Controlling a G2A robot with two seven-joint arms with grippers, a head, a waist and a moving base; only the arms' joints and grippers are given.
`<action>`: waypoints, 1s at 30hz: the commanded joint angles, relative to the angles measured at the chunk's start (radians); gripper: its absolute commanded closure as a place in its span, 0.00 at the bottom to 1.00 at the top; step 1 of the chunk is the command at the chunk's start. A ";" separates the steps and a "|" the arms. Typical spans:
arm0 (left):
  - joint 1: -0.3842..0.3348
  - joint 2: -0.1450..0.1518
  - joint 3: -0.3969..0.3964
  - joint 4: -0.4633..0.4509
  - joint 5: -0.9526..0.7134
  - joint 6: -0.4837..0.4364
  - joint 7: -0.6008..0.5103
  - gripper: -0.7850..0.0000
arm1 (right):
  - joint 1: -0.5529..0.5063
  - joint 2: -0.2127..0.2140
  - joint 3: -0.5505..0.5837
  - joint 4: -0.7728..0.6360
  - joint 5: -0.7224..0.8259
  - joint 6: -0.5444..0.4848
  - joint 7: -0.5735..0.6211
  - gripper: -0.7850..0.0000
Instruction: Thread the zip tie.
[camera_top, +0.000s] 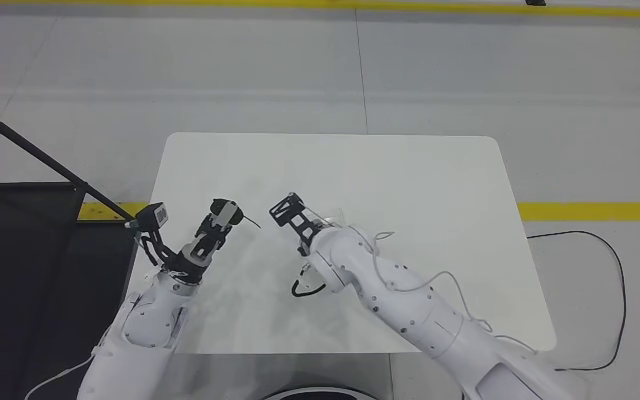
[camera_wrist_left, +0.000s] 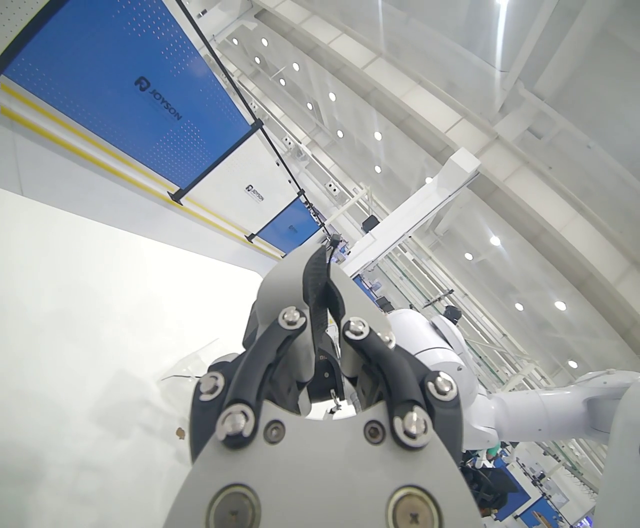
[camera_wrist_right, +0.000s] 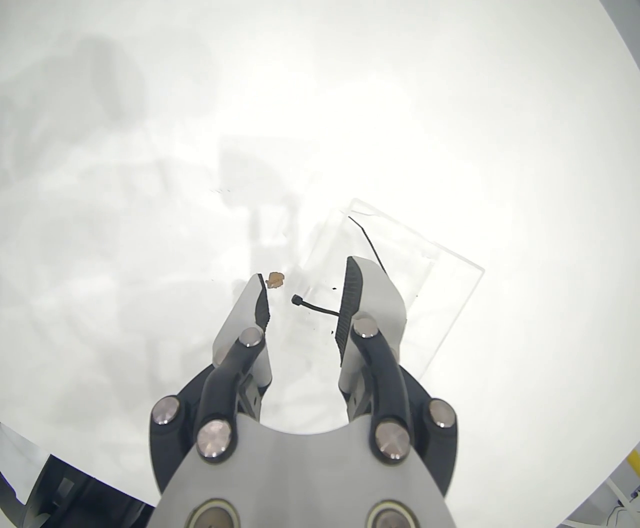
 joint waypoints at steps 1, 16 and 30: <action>0.000 0.000 -0.001 0.000 -0.001 0.000 -0.001 1.00 | -0.004 -0.003 0.007 0.001 -0.005 -0.004 0.003 0.65; -0.006 -0.002 0.000 0.004 -0.006 0.006 -0.010 1.00 | -0.041 -0.017 0.053 -0.011 -0.056 -0.026 0.015 0.79; -0.009 -0.004 0.002 0.004 -0.002 0.013 -0.013 1.00 | -0.084 -0.028 0.089 -0.047 -0.117 -0.036 0.028 0.87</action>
